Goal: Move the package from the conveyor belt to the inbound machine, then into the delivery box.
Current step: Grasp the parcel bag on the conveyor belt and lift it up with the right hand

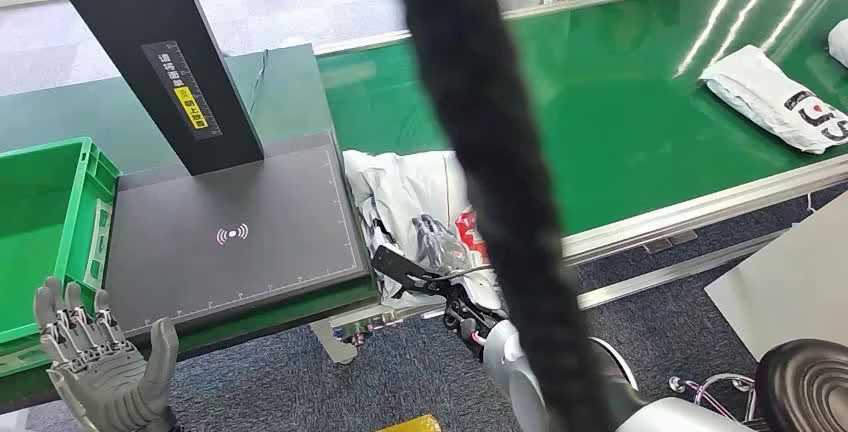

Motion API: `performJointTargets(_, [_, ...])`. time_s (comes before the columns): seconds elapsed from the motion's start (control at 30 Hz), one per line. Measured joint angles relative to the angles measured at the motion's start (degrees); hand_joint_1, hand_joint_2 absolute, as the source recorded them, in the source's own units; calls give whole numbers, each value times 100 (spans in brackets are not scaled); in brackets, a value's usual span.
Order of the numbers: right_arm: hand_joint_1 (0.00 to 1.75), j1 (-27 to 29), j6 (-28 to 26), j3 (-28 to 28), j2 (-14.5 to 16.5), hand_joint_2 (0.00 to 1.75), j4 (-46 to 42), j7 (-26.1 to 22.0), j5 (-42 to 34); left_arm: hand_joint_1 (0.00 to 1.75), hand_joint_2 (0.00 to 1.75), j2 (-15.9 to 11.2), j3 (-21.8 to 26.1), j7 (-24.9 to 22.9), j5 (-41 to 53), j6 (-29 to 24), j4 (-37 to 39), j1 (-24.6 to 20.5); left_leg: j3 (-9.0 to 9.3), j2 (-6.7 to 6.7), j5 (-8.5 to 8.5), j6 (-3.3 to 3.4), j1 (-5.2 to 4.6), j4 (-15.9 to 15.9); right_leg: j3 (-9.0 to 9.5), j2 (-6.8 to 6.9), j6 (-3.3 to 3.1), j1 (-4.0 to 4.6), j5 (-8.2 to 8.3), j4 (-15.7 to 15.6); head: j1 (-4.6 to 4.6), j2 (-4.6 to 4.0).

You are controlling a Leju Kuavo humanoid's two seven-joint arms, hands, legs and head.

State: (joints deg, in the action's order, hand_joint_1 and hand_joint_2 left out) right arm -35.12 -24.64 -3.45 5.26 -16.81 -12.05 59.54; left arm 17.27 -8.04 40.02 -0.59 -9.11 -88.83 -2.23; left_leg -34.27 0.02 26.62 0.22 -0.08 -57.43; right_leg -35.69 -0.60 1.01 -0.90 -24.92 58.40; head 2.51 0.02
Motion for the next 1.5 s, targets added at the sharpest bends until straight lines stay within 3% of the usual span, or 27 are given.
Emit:
performJointTargets(0.43, [0, 10, -13, -89, 31, 175, -1, -58, 52, 0, 175, -11, 3, 0, -20, 2, 0, -2, 13, 0, 0, 0, 0, 0, 13, 0, 0, 0, 0, 0, 0, 0])
performJointTargets(0.57, [172, 2, -13, -90, 28, 175, -2, -58, 59, 0, 175, -11, 7, 0, -26, 16, -2, -1, 13, 0, 0, 0, 0, 0, 14, 0, 0, 0, 0, 0, 0, 0])
performJointTargets(1.5, [175, -176, -66, -227, -34, 175, -25, -506, -45, 0, 175, -7, 57, 0, -13, 214, -72, 25, 7, 0, 0, 0, 0, 0, 11, 0, 0, -1, 1, 0, 0, 0])
